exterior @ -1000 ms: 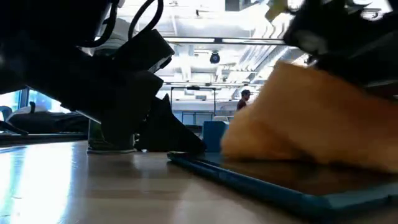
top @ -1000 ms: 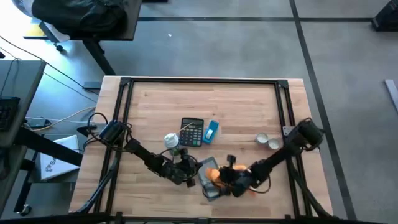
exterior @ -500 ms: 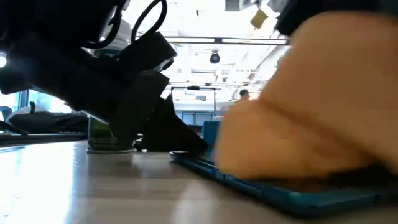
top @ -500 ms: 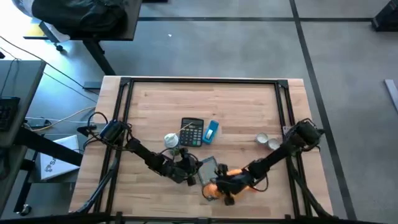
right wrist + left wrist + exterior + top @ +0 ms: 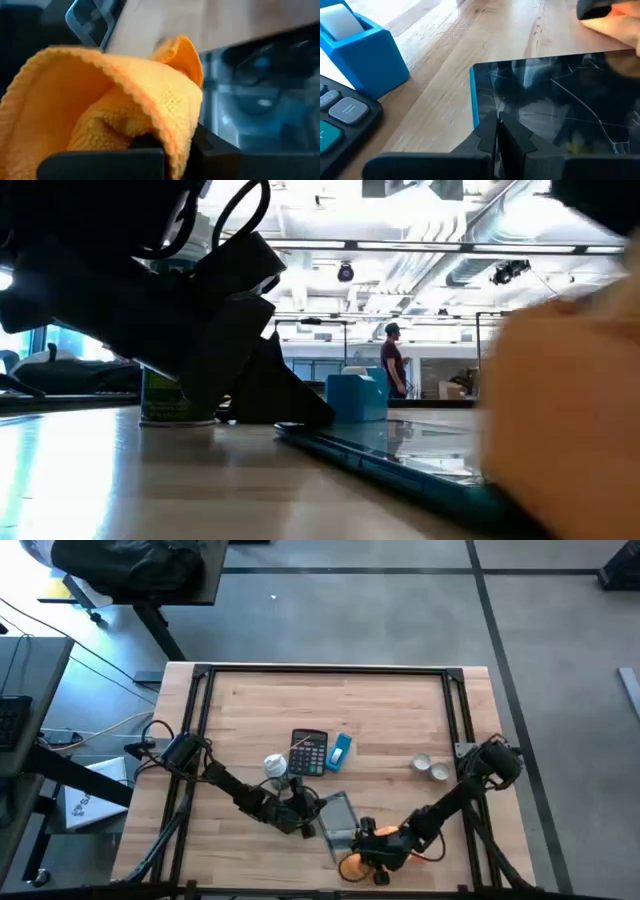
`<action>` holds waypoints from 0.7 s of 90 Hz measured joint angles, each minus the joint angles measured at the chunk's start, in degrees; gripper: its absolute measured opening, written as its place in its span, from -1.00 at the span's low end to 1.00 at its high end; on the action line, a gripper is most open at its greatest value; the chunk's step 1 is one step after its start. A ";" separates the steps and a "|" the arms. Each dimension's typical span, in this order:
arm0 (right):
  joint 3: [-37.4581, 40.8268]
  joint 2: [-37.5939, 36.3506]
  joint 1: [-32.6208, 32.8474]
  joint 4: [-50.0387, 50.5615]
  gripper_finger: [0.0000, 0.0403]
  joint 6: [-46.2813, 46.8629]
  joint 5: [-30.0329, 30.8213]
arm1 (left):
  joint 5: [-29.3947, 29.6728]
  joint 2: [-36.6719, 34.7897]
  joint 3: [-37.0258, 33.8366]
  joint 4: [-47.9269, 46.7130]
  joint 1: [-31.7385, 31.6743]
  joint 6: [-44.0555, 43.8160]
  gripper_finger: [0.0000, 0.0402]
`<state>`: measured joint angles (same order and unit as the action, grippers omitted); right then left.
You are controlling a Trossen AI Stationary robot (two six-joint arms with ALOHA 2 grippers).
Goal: Apply microfiber cloth
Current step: Wipe the tablet with the orange microfiber cloth
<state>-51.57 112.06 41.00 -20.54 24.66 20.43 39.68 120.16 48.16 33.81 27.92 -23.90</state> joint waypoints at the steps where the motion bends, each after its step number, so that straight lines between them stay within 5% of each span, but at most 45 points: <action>1: 0.00 -0.11 -0.26 -0.11 -1.00 -0.35 0.48 | -0.02 0.00 0.00 0.01 0.00 0.00 -1.00; 34: -0.05 -0.42 -8.87 8.57 -1.00 -2.62 12.03 | -0.10 0.04 -0.02 0.52 0.02 0.85 -1.00; 63: -0.33 -0.58 -4.30 8.11 -1.00 -1.75 -1.89 | -0.80 0.07 0.09 0.72 0.11 0.09 -1.00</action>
<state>-51.90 111.48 36.70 -12.43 22.91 18.53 38.87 120.22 48.25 34.52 28.03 -23.81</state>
